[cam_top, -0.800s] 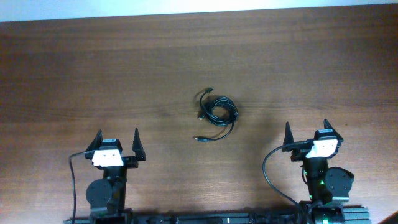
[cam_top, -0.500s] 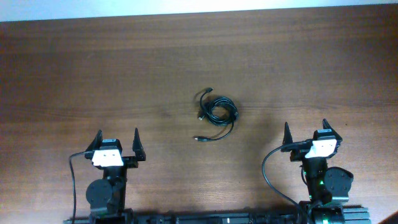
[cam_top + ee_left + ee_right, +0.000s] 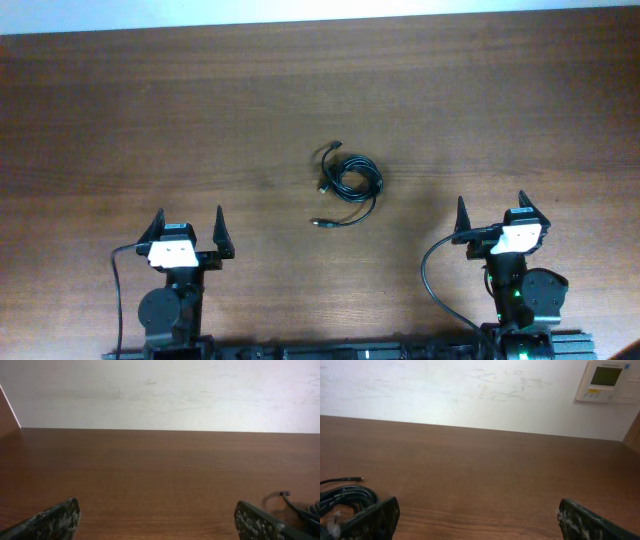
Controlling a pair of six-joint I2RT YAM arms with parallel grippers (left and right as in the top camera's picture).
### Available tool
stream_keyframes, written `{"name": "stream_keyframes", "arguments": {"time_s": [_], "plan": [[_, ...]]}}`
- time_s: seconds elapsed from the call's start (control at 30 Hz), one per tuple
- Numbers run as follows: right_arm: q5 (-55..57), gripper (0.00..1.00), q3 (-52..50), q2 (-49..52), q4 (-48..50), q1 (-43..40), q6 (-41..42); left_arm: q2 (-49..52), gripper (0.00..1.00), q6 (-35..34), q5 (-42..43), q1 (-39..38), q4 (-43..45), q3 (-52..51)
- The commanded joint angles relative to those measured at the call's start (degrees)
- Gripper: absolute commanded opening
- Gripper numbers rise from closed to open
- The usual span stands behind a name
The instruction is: Untangle cables
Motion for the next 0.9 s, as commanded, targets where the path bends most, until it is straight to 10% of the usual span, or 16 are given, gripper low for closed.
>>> {"name": "stream_keyframes", "arguments": {"time_s": [0.0,0.27,0.6,0.87], "plan": [[0.7,0.99,-0.6,-0.1,0.1,0.4,0.2,-0.3,0.99,0.7,0.6,0.3,-0.2,-0.2],[0.7,0.99,-0.6,-0.1,0.1,0.4,0.2,-0.2,0.99,0.8,13.2,0.3,9.7,1.2],[0.7,0.99,-0.6,-0.1,0.1,0.4,0.2,19.1,0.99,-3.5,19.9,0.2,-12.9,28.1],[0.7,0.99,-0.6,-0.1,0.1,0.4,0.2,34.2,0.99,-9.7,33.9,0.2,-13.4,33.8]]}}
